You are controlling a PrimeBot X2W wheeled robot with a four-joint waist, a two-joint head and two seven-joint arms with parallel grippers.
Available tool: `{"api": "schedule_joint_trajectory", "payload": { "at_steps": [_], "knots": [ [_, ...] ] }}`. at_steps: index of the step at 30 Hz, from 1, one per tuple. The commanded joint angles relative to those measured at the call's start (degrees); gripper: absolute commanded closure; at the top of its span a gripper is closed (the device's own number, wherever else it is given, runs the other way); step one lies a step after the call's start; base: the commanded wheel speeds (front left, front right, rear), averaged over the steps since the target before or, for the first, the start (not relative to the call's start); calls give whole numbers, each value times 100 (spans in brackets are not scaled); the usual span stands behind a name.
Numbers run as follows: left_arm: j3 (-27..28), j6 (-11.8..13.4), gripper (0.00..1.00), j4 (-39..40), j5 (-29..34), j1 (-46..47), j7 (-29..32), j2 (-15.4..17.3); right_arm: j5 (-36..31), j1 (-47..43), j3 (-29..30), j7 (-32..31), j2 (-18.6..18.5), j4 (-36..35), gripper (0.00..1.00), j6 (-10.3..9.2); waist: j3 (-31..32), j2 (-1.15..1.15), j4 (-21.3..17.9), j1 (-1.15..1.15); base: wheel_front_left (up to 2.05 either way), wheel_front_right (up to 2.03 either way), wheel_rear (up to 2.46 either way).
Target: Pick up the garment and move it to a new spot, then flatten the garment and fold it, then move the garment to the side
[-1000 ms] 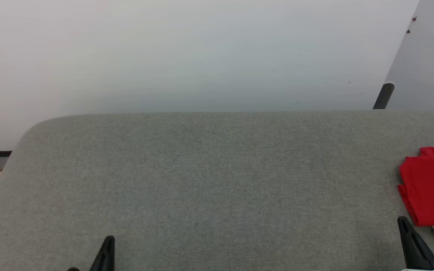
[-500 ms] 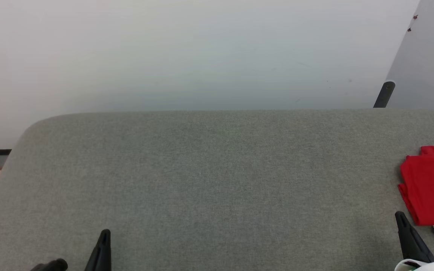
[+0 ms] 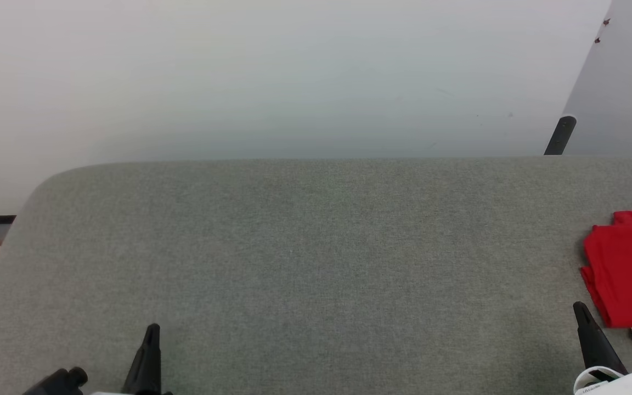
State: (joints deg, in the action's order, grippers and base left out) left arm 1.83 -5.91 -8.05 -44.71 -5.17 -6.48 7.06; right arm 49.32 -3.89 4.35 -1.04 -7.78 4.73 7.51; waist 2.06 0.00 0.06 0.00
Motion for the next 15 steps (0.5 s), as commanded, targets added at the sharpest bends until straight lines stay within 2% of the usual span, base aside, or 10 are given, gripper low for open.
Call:
{"api": "schedule_joint_trajectory", "payload": {
  "at_steps": [1, 15],
  "knots": [
    [41, -36, 100, 50, -158, 147, 26, 11, 136, 164, 34, -6, -2, -36, 100, -1, -2, 0, 0, 0, 0, 0, 0],
    [137, -68, 100, -86, -1137, 367, 298, -79, 1023, 349, 76, -124, 101, 168, 100, -1, -36, 0, -1, 0, 0, 0, 0]
  ]
}}
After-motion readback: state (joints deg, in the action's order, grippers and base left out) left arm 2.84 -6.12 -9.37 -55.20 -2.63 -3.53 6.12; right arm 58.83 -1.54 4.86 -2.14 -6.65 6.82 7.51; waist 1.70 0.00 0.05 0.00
